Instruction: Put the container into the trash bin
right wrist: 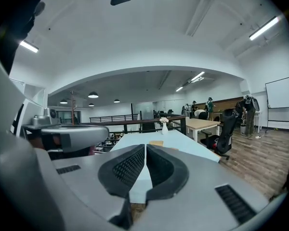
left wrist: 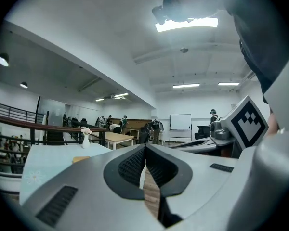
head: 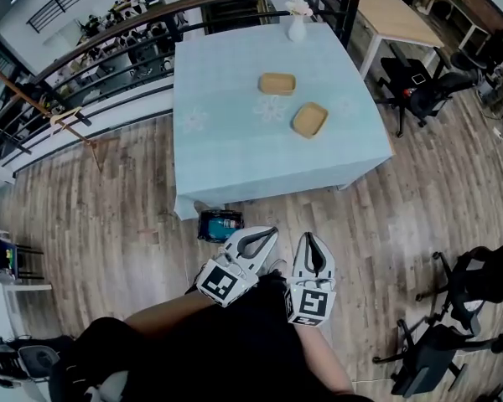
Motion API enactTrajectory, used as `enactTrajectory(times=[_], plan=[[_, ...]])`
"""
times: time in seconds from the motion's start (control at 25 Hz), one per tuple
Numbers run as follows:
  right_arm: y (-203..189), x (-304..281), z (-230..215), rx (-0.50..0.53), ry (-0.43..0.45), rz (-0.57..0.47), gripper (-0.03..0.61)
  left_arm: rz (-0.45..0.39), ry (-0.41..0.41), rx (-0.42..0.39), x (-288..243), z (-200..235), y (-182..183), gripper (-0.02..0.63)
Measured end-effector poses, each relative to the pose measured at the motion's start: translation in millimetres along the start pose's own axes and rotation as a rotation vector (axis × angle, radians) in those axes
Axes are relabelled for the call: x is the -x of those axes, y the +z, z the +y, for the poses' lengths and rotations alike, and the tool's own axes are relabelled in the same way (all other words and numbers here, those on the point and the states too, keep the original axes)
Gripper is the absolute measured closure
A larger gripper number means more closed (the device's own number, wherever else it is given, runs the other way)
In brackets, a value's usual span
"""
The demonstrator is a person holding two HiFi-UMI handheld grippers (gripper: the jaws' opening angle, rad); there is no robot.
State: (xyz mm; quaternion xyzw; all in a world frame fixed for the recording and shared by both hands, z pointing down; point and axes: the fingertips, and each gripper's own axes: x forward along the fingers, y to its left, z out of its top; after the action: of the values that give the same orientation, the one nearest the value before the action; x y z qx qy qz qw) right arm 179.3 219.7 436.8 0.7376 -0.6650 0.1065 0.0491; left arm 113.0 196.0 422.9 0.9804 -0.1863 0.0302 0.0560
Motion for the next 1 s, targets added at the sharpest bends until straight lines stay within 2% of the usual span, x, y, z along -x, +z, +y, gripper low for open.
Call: enactTrajectory(times=[0.24, 0.36, 0.64, 1.0], plan=[[4, -25, -14, -0.040, 0.088, -0.020, 0.543, -0.009, 0.030, -0.005, -34, 13, 11, 0.600], [8, -31, -33, -0.039, 0.107, -0.030, 0.543, 0.013, 0.046, -0.010, -51, 17, 9, 0.600], [-8, -52, -68, -0.054, 0.082, 0.011, 0.543, 0.042, 0.075, 0.035, -76, 31, -5, 0.600], [-23, -79, -98, -0.067, 0.033, 0.080, 0.543, 0.089, 0.012, 0.054, -117, 48, -22, 0.600]])
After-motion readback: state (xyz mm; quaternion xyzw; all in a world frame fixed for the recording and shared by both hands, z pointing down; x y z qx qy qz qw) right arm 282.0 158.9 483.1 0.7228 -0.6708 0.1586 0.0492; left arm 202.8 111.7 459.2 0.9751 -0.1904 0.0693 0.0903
